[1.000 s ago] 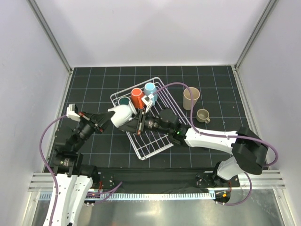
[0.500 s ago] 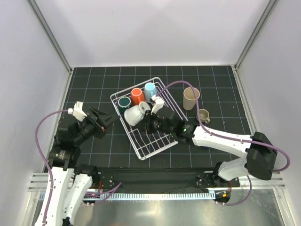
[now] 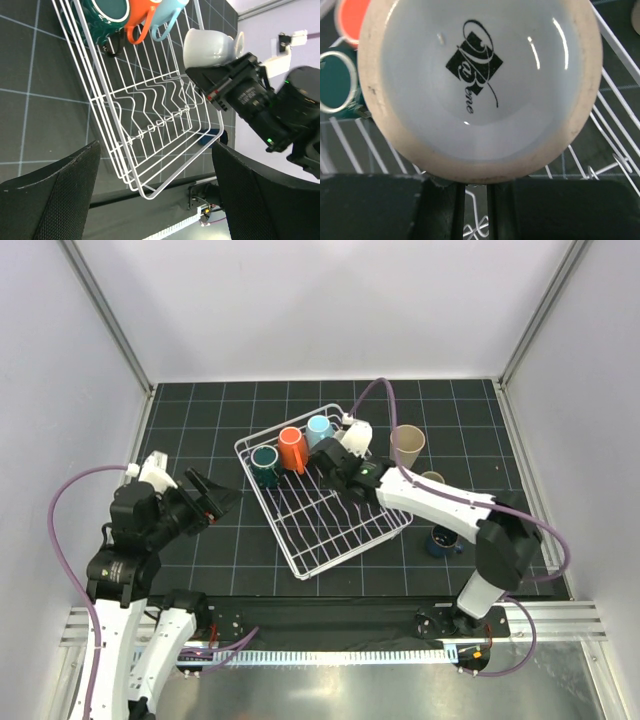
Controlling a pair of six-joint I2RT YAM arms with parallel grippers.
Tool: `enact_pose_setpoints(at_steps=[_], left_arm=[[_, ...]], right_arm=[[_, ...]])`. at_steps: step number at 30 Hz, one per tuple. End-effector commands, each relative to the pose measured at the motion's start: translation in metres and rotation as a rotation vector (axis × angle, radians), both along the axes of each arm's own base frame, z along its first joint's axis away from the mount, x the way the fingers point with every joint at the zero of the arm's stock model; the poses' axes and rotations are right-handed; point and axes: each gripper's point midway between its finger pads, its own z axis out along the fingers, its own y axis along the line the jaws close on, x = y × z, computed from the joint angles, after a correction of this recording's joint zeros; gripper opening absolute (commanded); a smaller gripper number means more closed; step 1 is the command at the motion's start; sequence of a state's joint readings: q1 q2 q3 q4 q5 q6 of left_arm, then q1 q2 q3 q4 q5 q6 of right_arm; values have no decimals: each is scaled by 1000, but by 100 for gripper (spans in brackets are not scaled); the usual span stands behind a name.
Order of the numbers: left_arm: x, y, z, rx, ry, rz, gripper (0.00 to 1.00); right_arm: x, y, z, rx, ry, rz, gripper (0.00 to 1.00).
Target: Load the cups into the dish rack
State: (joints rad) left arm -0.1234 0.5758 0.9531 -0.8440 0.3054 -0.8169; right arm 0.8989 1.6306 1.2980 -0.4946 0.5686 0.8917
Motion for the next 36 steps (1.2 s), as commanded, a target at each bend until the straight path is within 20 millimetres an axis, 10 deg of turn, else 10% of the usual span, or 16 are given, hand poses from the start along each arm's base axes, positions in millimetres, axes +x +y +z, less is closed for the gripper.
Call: enact_pose_setpoints(at_steps=[1, 36], left_arm=[[-2, 5, 0, 40, -13, 4, 88], [-6, 0, -18, 23, 28, -23, 88]], right_arm=[[22, -8, 28, 21, -86, -195, 4], [55, -3, -40, -67, 25, -465, 4]])
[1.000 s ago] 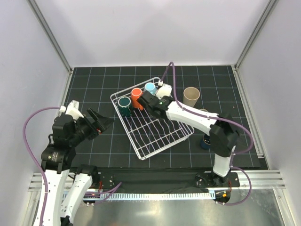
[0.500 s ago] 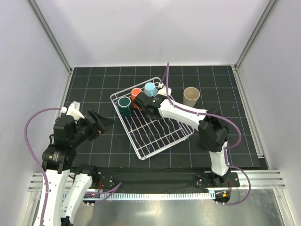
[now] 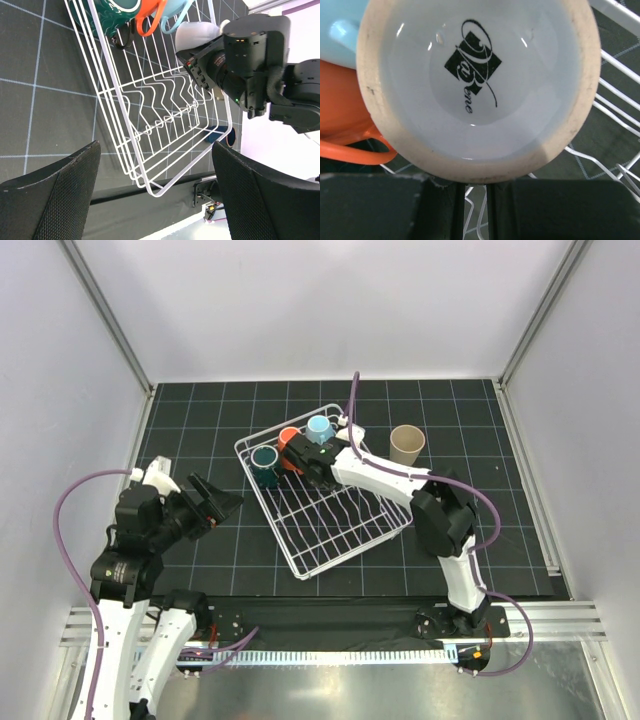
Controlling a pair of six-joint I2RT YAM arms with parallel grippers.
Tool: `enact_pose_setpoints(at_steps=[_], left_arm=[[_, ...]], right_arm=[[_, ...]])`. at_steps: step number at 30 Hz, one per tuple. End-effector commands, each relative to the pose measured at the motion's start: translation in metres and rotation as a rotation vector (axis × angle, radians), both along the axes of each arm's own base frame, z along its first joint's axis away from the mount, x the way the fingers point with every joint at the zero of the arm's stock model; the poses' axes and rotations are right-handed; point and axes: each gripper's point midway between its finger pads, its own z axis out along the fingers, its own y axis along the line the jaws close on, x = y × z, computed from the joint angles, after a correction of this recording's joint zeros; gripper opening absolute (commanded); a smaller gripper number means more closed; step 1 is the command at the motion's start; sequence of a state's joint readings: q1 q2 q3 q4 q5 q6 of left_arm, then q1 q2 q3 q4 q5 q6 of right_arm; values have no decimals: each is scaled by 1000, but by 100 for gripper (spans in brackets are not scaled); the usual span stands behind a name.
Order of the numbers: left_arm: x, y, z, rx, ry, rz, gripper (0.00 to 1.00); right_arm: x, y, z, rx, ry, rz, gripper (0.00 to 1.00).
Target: Load the cups into the dish rack
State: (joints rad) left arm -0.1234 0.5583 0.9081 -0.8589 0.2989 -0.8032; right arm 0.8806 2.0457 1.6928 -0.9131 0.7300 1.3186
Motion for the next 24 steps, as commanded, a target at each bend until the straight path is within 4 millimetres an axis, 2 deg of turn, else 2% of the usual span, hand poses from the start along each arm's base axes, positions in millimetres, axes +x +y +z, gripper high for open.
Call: enact_pose_setpoints(at_steps=[1, 6, 12, 19, 24], left_arm=[[-2, -2, 0, 5, -6, -20, 88], [-4, -1, -1, 7, -4, -19, 88], [-3, -1, -2, 4, 5, -16, 88], [-3, -1, -2, 1, 7, -14, 88], [-5, -2, -3, -5, 16, -15, 88]], right_arm=[[21, -1, 22, 16, -117, -71, 4], [23, 0, 7, 2, -97, -73, 4], [24, 4, 4, 14, -91, -63, 5], [19, 9, -7, 30, -59, -36, 28], [18, 9, -7, 25, -57, -26, 35]])
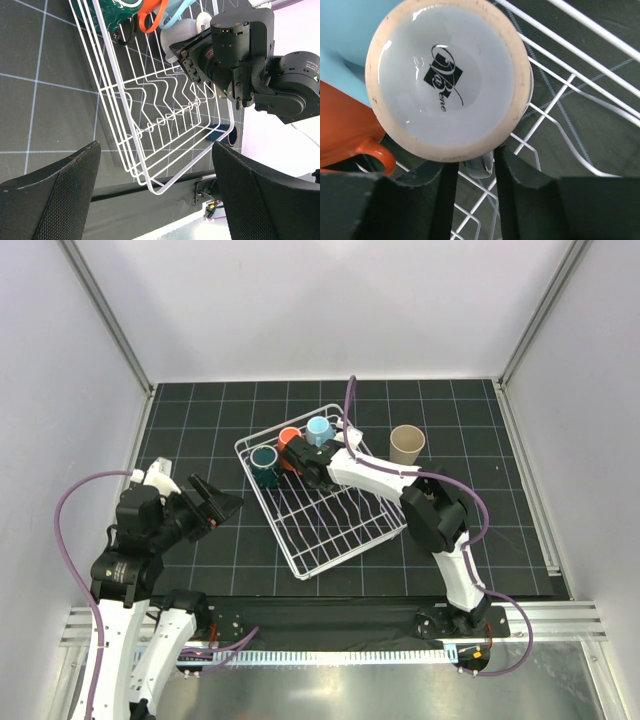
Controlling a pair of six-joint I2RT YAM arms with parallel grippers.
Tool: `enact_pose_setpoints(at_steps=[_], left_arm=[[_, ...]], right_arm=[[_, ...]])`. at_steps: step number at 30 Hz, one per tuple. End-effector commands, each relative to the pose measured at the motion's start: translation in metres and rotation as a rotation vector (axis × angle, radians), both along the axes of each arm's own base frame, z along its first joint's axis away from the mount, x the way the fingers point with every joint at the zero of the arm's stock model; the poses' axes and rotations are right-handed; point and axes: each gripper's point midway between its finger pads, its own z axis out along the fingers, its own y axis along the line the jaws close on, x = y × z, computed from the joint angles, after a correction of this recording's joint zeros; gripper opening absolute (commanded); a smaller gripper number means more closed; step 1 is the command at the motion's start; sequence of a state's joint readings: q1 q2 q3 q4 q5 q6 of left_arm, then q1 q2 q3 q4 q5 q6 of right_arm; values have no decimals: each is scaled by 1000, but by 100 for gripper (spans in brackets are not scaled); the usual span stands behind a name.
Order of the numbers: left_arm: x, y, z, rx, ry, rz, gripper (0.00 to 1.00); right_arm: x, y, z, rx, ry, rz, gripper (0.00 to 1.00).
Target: Load the cups into the dish rack
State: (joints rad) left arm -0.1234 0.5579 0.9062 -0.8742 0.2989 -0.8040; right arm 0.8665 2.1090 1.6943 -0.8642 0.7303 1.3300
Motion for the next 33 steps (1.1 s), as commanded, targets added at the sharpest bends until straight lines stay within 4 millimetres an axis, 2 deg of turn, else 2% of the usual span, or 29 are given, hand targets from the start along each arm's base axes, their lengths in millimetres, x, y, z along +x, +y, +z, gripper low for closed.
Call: enact_pose_setpoints(at_steps=[1, 5, 9, 10, 12, 13, 18, 19, 20, 22, 23, 24, 25, 26, 27, 28, 29, 32, 33], left_arm=[[-3, -2, 1, -8, -2, -13, 89], [-4, -1, 0, -9, 3, -6, 88], [-4, -1, 1, -16, 8, 0, 88], [-5, -2, 1, -20, 11, -3, 89], [-5, -3, 0, -27, 22, -5, 89], [-6, -4, 1, -31, 20, -8, 90], [-8, -9, 3, -67, 32, -22, 100], [-8, -10, 3, -72, 32, -23, 100], [-8, -10, 3, -76, 33, -22, 100], [-9, -11, 5, -97, 27, -17, 100], [-9, -12, 7, -108, 19, -18, 100], [-8, -17, 9, -138, 6, -36, 100], [-8, -18, 10, -153, 8, -33, 100], [-8, -19, 10, -161, 7, -32, 100], [-9, -20, 10, -163, 12, -36, 98], [-9, -19, 10, -153, 13, -41, 95], [-10, -18, 11, -144, 12, -40, 94], [-11, -13, 12, -104, 21, -28, 89], [-12, -12, 13, -98, 22, -25, 89]], right_arm=[[8, 7, 19, 25, -66, 0, 37], [4, 10, 26, 23, -67, 32, 39], [-6, 16, 42, 27, -81, 87, 42], [-9, 18, 54, 40, -97, 102, 43], [-15, 18, 59, 30, -102, 140, 45], [-17, 18, 69, 49, -109, 154, 46], [-32, 11, 79, 47, -98, 259, 49], [-37, 6, 73, 13, -76, 299, 49], [-39, 5, 85, 27, -98, 320, 50], [-46, -5, 83, -13, -87, 369, 50], [-50, -10, 93, -4, -104, 386, 50], [-53, -14, 95, -10, -104, 412, 50], [-60, -21, 86, -46, -87, 461, 50], [-66, -25, 98, -26, -104, 489, 50], [-71, -32, 97, -31, -98, 505, 50], [-78, -42, 86, -64, -75, 533, 50], [-85, -45, 98, -27, -96, 562, 50], [-101, -65, 91, -14, -77, 610, 51], [-105, -71, 106, 15, -121, 622, 51]])
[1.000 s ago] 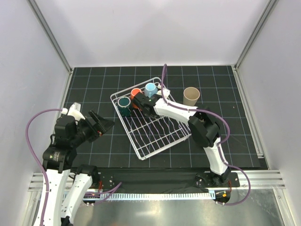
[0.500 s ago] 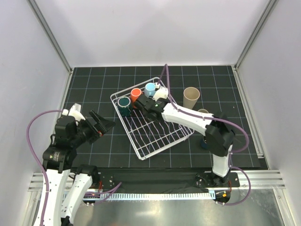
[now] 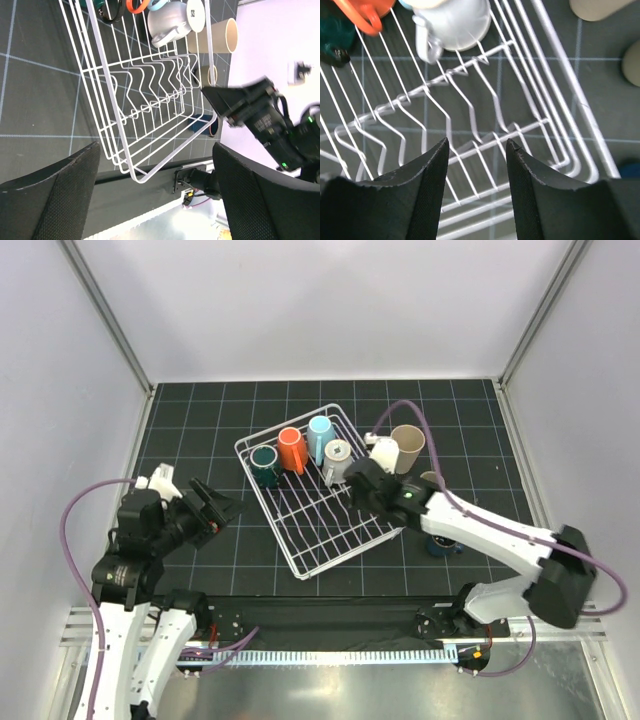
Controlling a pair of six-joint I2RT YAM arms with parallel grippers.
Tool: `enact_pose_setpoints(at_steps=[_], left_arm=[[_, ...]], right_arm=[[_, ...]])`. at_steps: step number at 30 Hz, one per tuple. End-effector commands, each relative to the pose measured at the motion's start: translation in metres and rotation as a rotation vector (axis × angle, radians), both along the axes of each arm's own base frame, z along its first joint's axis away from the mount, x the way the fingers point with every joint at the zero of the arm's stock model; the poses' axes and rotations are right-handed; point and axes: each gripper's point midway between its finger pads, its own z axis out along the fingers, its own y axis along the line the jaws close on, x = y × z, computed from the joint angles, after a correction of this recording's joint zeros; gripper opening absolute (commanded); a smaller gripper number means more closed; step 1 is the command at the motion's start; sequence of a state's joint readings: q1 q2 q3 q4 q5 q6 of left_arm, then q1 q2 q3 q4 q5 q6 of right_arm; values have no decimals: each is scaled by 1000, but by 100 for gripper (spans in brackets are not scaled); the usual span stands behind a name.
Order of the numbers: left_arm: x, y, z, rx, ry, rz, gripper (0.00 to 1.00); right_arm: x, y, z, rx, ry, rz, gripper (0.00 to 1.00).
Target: Load the cups into the dish rack
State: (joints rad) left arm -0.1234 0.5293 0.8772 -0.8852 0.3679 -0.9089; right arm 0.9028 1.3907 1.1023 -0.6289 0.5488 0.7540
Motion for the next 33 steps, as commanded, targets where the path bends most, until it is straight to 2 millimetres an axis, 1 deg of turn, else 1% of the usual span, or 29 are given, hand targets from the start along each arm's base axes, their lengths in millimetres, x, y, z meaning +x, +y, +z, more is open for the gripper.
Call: enact_pose_setpoints(at_steps=[1, 2, 3, 4, 6, 7, 8, 10, 11, 12, 14, 15, 16, 17, 18, 19, 20, 21, 22, 23, 24, 25, 26, 27, 28, 29, 30, 32, 33], left_arm=[[-1, 0, 17, 14, -36, -18, 88], [-2, -2, 21, 2, -39, -26, 87], [-2, -4, 23, -5, -36, -31, 86], [-3, -4, 23, -10, -31, -31, 85], [-3, -7, 22, -16, -12, -48, 84], [-3, -7, 21, -14, -3, -54, 84], [-2, -7, 18, -8, 16, -53, 83], [4, -9, 16, 22, 30, -84, 82], [7, -9, 15, 34, 35, -87, 82], [12, -9, 17, 44, 40, -86, 82], [15, -14, 20, 57, 32, -102, 82], [21, -14, 21, 73, 28, -91, 82], [23, -17, 23, 80, 25, -93, 82], [19, -27, 23, 88, 24, -137, 82], [22, -33, 25, 88, 14, -150, 82], [26, -37, 24, 102, 16, -138, 81], [18, -53, 23, 107, 11, -203, 81], [18, -59, 22, 116, 10, -214, 80], [21, -67, 23, 130, -3, -216, 80], [21, -74, 26, 125, -11, -222, 80], [10, -90, 27, 131, -17, -279, 80], [13, -98, 26, 145, -18, -275, 80], [14, -105, 31, 144, -31, -273, 80], [1, -122, 31, 153, -38, -342, 80], [-1, -129, 31, 167, -47, -358, 80], [2, -138, 29, 201, -54, -357, 80], [-7, -148, 27, 215, -60, -395, 80], [-9, -162, 23, 229, -61, -414, 81], [-15, -168, 22, 222, -60, -435, 81]], right_arm=[[-7, -18, 21, 53, -57, 85, 52], [-9, -24, 24, 56, -65, 92, 52], [-13, -30, 37, 93, -85, 98, 53], [-10, -44, 37, 89, -79, 65, 54], [-9, -60, 44, 97, -89, 36, 54], [-11, -70, 47, 97, -88, 19, 54], [-8, -83, 49, 95, -86, -20, 54], [-12, -99, 48, 70, -77, -49, 54], [-9, -113, 46, 59, -73, -94, 54], [-10, -122, 41, 44, -61, -116, 54], [-14, -140, 33, 25, -19, -157, 54], [-15, -158, 25, 7, 4, -205, 54], [-15, -165, 20, 5, 20, -220, 54], [-17, -169, 16, 23, 35, -232, 54], [-18, -186, 8, 20, 55, -297, 53], [-21, -194, 4, 20, 69, -325, 53], [-22, -199, 0, 31, 79, -348, 52], [-24, -204, -3, 37, 86, -372, 52], [-27, -215, -8, 43, 105, -424, 51], [-29, -219, -9, 53, 114, -445, 50], [-31, -218, -10, 74, 128, -448, 50], [-35, -225, -13, 78, 147, -476, 50], [-36, -226, -13, 92, 152, -485, 49], [-38, -225, -13, 109, 151, -486, 49], [-37, -225, -14, 126, 144, -487, 49], [-37, -224, -14, 142, 138, -483, 49], [-37, -219, -17, 165, 145, -467, 49], [-38, -216, -16, 182, 153, -461, 49], [-38, -215, -15, 190, 153, -462, 49]])
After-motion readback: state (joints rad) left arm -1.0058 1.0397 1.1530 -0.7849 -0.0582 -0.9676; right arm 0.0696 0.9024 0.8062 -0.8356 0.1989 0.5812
